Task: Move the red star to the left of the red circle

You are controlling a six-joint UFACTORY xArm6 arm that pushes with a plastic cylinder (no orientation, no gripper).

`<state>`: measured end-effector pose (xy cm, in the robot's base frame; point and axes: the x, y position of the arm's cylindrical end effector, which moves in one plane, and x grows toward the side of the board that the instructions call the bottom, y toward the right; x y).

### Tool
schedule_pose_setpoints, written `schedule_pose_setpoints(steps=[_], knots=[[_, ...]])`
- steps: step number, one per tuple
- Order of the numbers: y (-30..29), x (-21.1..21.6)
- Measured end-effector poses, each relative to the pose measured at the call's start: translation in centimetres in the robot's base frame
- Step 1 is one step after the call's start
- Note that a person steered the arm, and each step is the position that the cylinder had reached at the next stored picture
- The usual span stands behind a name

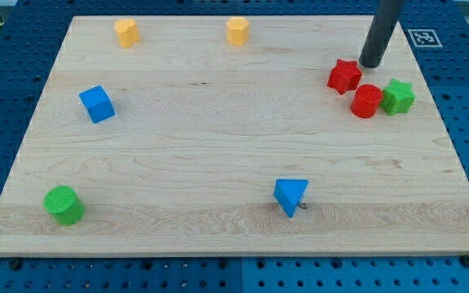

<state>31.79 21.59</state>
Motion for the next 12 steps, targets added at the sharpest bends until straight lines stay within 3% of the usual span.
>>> schedule_pose_setpoints(steps=[12], knots=[[-7.5, 2.0]])
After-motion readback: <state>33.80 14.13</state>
